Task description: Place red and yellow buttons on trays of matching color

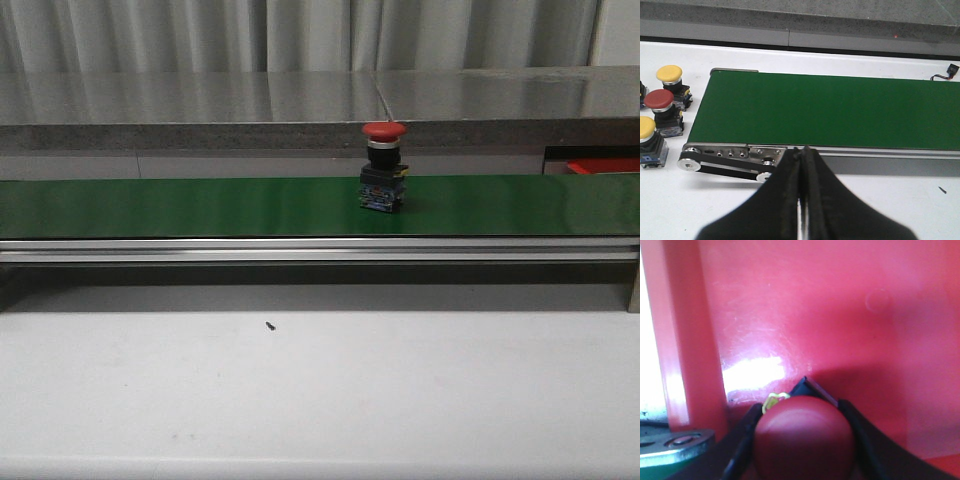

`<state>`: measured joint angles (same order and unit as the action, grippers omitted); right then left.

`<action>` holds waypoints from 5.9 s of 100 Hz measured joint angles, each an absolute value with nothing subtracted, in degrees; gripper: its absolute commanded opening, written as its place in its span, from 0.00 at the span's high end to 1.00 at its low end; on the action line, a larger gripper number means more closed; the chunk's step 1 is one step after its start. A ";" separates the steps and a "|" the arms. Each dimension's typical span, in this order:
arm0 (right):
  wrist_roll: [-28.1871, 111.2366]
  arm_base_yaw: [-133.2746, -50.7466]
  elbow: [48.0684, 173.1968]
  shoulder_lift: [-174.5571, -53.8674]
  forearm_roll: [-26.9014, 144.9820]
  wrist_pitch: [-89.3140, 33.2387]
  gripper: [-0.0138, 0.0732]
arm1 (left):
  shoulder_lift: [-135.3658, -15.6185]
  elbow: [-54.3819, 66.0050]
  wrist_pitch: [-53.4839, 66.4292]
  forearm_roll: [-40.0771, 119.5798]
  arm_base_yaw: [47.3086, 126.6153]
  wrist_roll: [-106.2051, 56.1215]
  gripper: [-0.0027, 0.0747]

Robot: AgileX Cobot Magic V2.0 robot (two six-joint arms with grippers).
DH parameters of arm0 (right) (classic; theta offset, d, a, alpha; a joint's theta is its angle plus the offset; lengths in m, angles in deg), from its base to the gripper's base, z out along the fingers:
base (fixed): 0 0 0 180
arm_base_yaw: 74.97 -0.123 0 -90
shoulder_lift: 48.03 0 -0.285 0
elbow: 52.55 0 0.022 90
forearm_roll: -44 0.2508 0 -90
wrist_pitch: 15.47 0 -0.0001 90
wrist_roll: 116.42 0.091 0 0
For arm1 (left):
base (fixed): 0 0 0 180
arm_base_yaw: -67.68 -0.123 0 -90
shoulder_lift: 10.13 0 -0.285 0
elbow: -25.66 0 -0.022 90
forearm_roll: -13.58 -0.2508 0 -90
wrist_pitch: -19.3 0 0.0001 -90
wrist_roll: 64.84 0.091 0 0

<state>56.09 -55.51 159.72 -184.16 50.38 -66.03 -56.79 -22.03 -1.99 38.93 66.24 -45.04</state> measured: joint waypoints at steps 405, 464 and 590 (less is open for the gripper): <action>41.24 -41.65 169.86 -187.77 70.46 -72.87 0.64 | -56.79 -22.03 -1.99 38.93 66.24 -45.04 0.99; 41.24 -41.65 169.98 -190.57 70.55 -72.65 0.64 | -56.79 -22.03 -1.99 38.93 66.24 -45.04 0.99; 35.16 -54.05 170.21 -167.34 73.94 -68.56 0.16 | -56.79 -22.03 -1.99 38.93 66.24 -45.04 0.99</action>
<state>35.16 -54.05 170.21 -167.34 73.94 -68.56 -56.79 -22.03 -1.99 38.93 66.24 -45.04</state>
